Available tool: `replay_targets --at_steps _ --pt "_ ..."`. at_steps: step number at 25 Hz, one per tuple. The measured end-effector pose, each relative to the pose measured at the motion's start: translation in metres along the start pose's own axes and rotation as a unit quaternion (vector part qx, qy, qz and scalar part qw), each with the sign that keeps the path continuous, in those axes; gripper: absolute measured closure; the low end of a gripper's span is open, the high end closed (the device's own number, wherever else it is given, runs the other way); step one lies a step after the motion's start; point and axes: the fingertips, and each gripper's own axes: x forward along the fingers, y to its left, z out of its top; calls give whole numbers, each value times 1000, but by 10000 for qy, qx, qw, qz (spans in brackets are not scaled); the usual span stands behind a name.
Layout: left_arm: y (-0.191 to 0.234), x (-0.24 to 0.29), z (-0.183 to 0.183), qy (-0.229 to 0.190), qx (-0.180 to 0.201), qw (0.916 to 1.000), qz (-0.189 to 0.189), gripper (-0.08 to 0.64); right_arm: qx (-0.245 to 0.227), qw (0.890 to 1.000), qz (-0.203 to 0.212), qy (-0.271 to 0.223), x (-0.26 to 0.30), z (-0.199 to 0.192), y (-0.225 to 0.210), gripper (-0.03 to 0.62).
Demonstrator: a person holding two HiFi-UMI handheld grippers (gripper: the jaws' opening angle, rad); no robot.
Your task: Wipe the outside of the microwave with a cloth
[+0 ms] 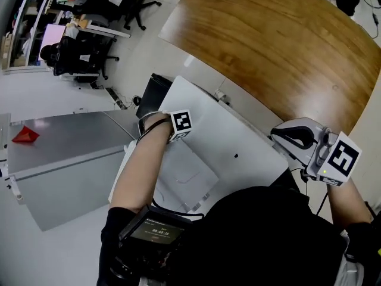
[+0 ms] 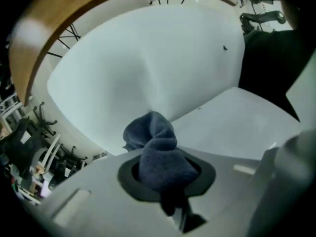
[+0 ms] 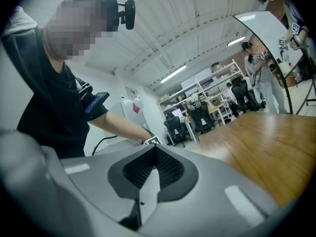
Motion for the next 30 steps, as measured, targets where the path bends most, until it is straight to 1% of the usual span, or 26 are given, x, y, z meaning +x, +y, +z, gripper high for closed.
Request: replay_targets --at_steps 2,4,6,7,9,10,12,13,14,15,16,18,20,23,26,28,30 --pt "2 17 14 32 77 9999 -142 508 84 9999 -127 69 -8 -8 -5 588" --pt "0 26 25 -158 219 9994 -218 508 156 9997 -195 77 -10 -9 -6 588" --pt "-9 13 27 -463 388 9981 -152 508 268 9995 -166 53 -10 -4 -4 588" --pt "-18 -6 24 -671 437 9967 -96 506 296 9995 -109 29 -8 -1 -2 588" --pt "-43 -63 5 -1087 482 9928 137 506 200 9998 64 -53 -2 7 2 588" --pt "-55 -93 -10 -1223 511 9906 326 506 161 9997 174 -88 4 11 6 588" --pt "-78 -138 -44 -1331 643 9864 721 506 121 9989 422 -142 23 18 15 588" --pt "-87 -149 -59 -1296 714 9855 825 506 94 9983 552 -169 34 22 19 588" --pt "-95 -151 -72 -1202 756 9864 822 506 62 9975 677 -197 45 26 23 588" --pt "-102 -145 -80 -1090 763 9885 712 506 33 9966 792 -224 54 29 26 588" --pt "-107 -134 -83 -1000 740 9908 525 506 12 9957 889 -245 62 32 28 588" --pt "-108 -111 -74 -909 685 9933 221 506 5 9946 1006 -259 70 33 29 588" --pt "-99 -95 -58 -720 700 9949 86 506 25 9947 1000 -229 68 30 25 588" --pt "-81 -65 -33 -285 738 9967 -168 506 64 9967 792 -149 56 21 12 588" --pt "-64 -24 0 79 793 9960 -397 508 162 9989 449 -13 31 5 -3 588" --pt "-58 -2 18 319 863 9946 -479 508 266 9994 190 79 10 -6 -9 588" --pt "-55 14 30 479 943 9933 -464 508 384 9992 -51 104 -8 -14 -13 588"
